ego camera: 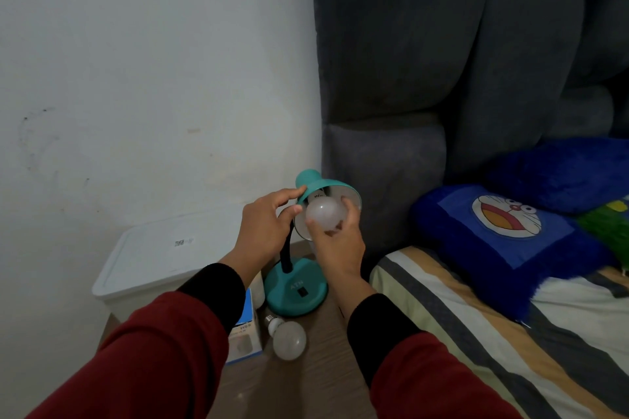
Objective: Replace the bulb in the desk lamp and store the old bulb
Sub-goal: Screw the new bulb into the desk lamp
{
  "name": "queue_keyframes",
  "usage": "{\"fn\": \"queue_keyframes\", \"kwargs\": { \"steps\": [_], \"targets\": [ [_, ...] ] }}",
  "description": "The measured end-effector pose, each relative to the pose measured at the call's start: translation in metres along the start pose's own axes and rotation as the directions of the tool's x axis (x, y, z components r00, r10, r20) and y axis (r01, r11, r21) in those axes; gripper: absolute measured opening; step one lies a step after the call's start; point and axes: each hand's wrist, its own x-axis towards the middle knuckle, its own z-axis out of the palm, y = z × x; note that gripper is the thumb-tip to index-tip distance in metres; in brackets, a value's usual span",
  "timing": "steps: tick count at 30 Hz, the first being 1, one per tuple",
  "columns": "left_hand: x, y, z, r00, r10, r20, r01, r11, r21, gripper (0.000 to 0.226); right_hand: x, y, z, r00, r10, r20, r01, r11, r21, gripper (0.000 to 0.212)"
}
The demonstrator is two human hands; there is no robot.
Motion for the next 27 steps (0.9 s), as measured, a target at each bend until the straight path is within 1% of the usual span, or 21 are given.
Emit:
{"fn": "queue_keyframes", "kwargs": {
  "steps": [2, 3, 5, 8, 10, 12, 13, 16, 17, 19, 21, 23, 25, 26, 27],
  "targets": [
    [0.000, 0.001, 0.003, 1.000, -0.001, 0.002, 0.001, 1.000, 0.006, 0.035, 0.000, 0.001, -0.002, 0.999, 0.028, 0.018, -0.028, 0.999, 0.041, 0.059],
    [0.000, 0.001, 0.003, 1.000, -0.002, 0.003, 0.002, 1.000, 0.005, 0.035, 0.001, 0.001, -0.002, 0.998, 0.051, 0.022, -0.053, 0.996, 0.075, 0.057],
    [0.001, 0.002, 0.003, 1.000, 0.004, 0.004, -0.004, 1.000, 0.006, 0.035, 0.002, 0.001, -0.003, 0.998, 0.062, 0.021, -0.063, 0.994, 0.089, 0.058],
    [0.001, 0.002, 0.002, 1.000, 0.016, 0.002, -0.016, 1.000, 0.015, 0.034, 0.001, 0.002, -0.002, 1.000, 0.009, 0.018, -0.010, 0.999, 0.037, 0.070],
    [0.001, 0.002, 0.002, 1.000, 0.011, 0.002, -0.011, 1.000, 0.006, 0.034, 0.001, 0.001, -0.003, 0.999, -0.006, 0.033, 0.004, 0.999, 0.043, 0.064],
    [0.001, 0.002, 0.002, 1.000, 0.011, 0.003, -0.011, 1.000, -0.001, 0.034, 0.000, -0.001, -0.004, 0.999, 0.009, 0.043, -0.012, 0.998, 0.059, 0.056],
    [0.001, 0.002, 0.002, 1.000, 0.012, 0.005, -0.012, 1.000, -0.004, 0.034, 0.000, -0.001, -0.004, 0.999, 0.016, 0.035, -0.018, 0.998, 0.065, 0.058],
    [0.001, 0.002, 0.002, 1.000, 0.013, 0.005, -0.013, 1.000, -0.006, 0.034, -0.002, -0.001, -0.003, 1.000, -0.022, -0.008, 0.022, 1.000, 0.015, 0.075],
    [0.001, 0.002, 0.002, 1.000, 0.010, 0.005, -0.010, 1.000, -0.006, 0.034, -0.002, 0.000, -0.003, 0.999, -0.042, -0.010, 0.042, 0.999, 0.004, 0.076],
    [0.001, 0.002, 0.003, 1.000, 0.005, 0.005, -0.005, 1.000, -0.003, 0.034, -0.001, 0.001, -0.004, 0.998, -0.068, -0.001, 0.068, 0.998, -0.002, 0.064],
    [0.002, 0.002, 0.002, 1.000, 0.011, 0.003, -0.011, 1.000, -0.003, 0.034, -0.001, -0.001, -0.007, 0.999, -0.049, 0.023, 0.049, 0.999, 0.012, 0.057],
    [0.002, 0.002, 0.002, 1.000, 0.014, 0.002, -0.014, 1.000, -0.007, 0.034, -0.002, -0.004, -0.010, 0.999, -0.044, 0.020, 0.043, 0.999, 0.031, 0.066],
    [0.002, 0.002, 0.003, 1.000, 0.009, 0.001, -0.009, 1.000, -0.017, 0.034, -0.002, -0.004, -0.011, 0.996, -0.085, 0.006, 0.085, 0.996, -0.002, 0.078],
    [0.001, 0.002, 0.004, 1.000, 0.007, -0.001, -0.007, 1.000, -0.023, 0.034, -0.002, -0.004, -0.011, 0.994, -0.106, 0.006, 0.106, 0.994, -0.025, 0.077],
    [0.001, 0.002, 0.005, 1.000, 0.005, -0.005, -0.005, 1.000, -0.027, 0.034, -0.001, -0.003, -0.011, 0.994, -0.106, 0.011, 0.107, 0.993, -0.043, 0.072]
  ]
}}
